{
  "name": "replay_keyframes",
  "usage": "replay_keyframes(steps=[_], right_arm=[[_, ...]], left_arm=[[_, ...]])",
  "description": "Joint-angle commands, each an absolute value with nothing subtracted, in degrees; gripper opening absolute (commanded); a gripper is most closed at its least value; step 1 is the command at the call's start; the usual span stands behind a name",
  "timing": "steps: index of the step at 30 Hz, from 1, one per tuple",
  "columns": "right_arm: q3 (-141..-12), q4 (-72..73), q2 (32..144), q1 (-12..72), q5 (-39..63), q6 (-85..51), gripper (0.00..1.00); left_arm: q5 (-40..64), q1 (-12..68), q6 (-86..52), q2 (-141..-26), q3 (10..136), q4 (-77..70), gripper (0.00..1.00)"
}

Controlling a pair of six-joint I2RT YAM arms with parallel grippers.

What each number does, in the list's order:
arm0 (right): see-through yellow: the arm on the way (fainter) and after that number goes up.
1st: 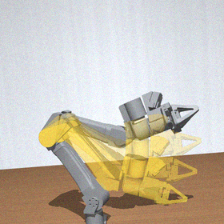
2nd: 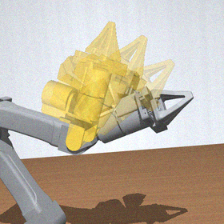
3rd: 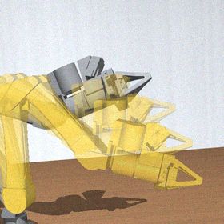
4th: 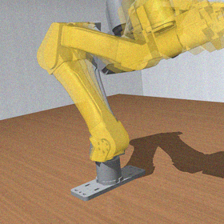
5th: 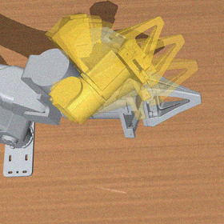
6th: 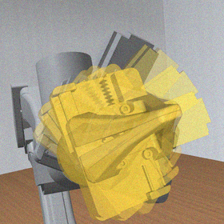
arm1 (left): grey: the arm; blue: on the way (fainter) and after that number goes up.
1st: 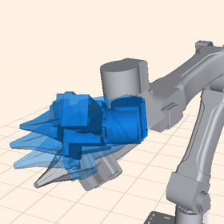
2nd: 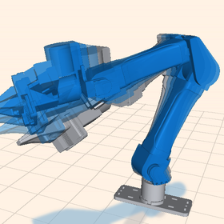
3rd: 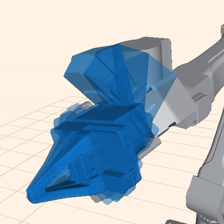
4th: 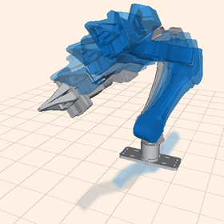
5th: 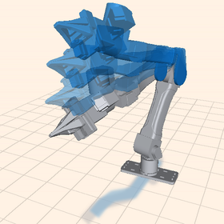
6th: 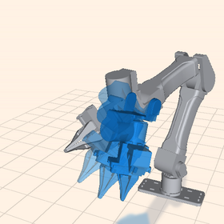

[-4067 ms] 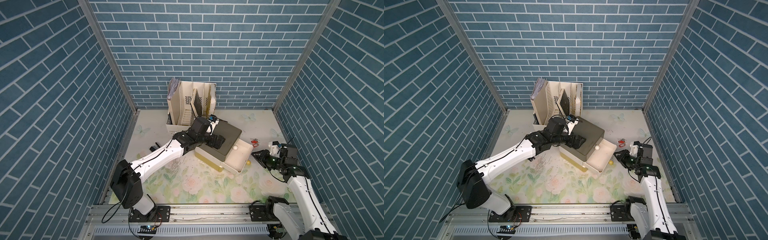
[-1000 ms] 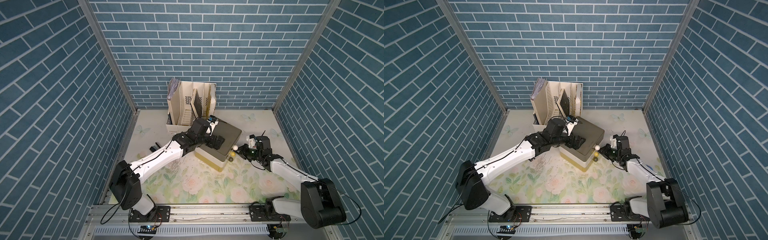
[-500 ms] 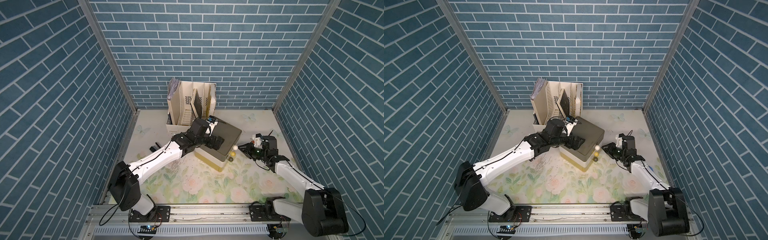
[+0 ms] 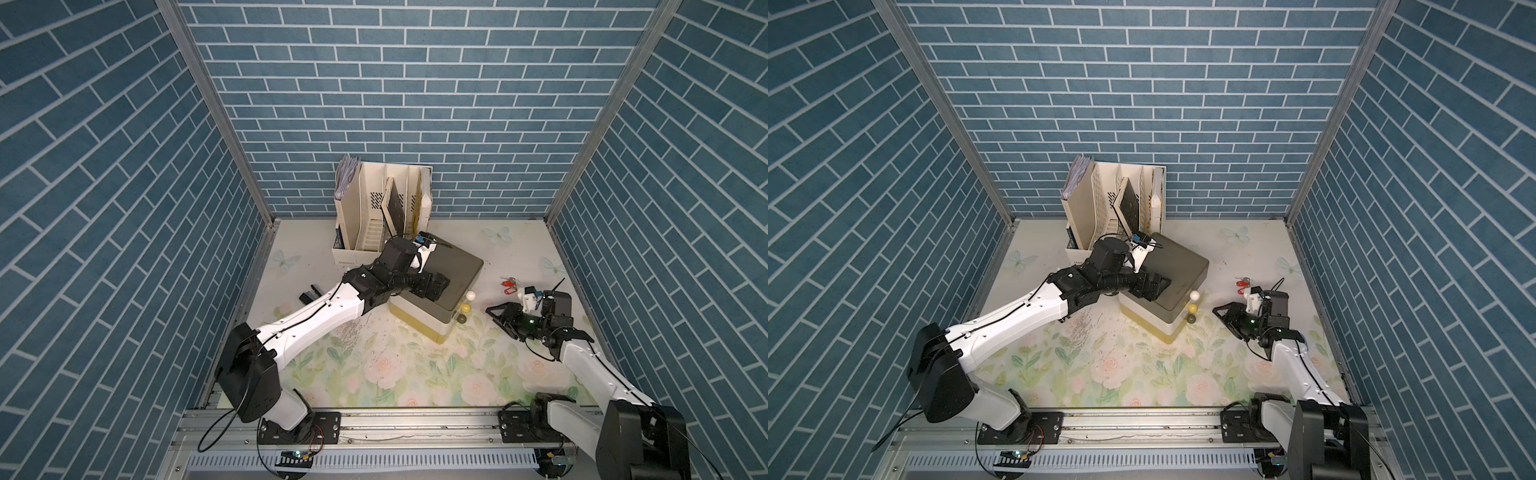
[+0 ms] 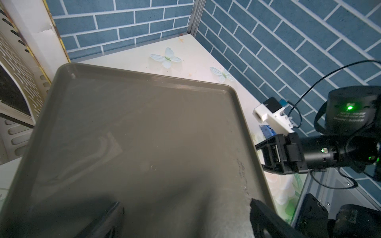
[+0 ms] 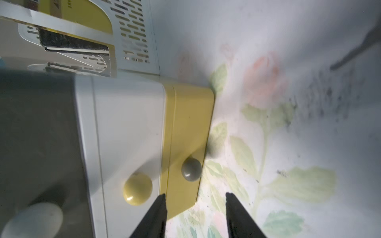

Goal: Take the keys out of the drawer
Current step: Close the drawer in the storage box, then open the drawer in the storage box.

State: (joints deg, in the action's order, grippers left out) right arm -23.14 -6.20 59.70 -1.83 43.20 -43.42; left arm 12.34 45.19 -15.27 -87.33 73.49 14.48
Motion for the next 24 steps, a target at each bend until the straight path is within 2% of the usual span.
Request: replay_keyframes(steps=[1, 15, 24], right_arm=[[-20.58, -1.1, 58.25, -1.52, 47.35, -46.04, 0.52], [-15.49, 15.43, 63.98, 6.68, 48.1, -52.59, 0.55], [-14.15, 23.37, 69.76, 8.25, 46.76, -54.32, 0.54]], left_arm=[[15.8, 45.4, -16.26, -88.46, 73.21, 14.89, 1.0], [17.56, 45.38, -16.96, -88.97, 73.39, 14.65, 1.0], [17.01, 45.44, -16.7, -88.51, 73.2, 15.25, 1.0]])
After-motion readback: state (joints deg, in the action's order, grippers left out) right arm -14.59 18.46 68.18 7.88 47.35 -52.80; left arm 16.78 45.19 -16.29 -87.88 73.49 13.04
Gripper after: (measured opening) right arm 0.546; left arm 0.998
